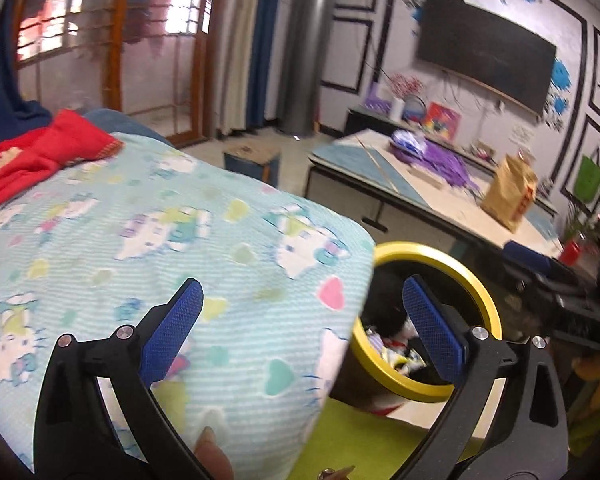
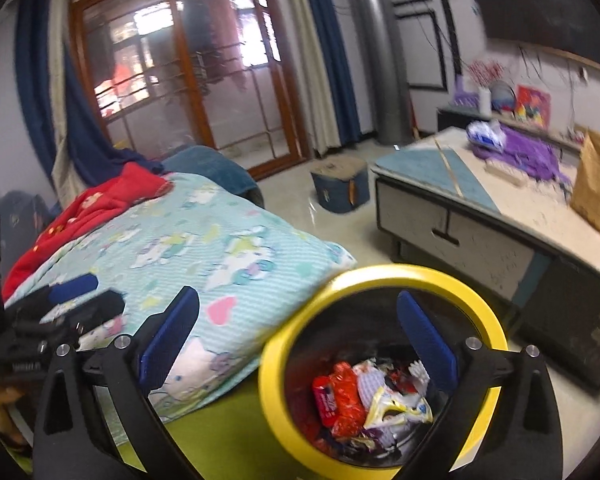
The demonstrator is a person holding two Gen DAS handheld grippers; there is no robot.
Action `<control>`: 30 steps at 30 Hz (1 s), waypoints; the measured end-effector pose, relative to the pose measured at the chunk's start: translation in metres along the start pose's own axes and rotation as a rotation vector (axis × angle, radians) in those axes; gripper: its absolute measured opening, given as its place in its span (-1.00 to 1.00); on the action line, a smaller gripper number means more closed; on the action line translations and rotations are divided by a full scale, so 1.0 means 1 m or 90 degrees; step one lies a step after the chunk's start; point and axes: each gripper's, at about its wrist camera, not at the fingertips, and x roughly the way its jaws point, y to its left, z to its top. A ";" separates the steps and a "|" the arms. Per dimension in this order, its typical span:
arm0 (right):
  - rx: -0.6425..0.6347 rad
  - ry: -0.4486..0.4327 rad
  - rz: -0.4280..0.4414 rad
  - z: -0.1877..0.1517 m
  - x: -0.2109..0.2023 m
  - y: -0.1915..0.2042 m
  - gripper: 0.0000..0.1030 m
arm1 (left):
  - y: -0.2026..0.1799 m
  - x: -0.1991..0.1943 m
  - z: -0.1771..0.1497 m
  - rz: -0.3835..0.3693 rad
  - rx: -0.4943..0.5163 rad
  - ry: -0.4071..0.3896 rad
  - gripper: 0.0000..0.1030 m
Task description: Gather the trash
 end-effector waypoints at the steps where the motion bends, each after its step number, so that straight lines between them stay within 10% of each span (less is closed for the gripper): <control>1: -0.010 -0.003 0.003 -0.001 -0.002 0.007 0.87 | 0.005 -0.006 0.001 0.008 -0.007 -0.011 0.78; 30: -0.085 -0.144 -0.048 -0.021 -0.040 0.063 0.87 | 0.024 -0.076 -0.017 0.046 -0.011 -0.131 0.79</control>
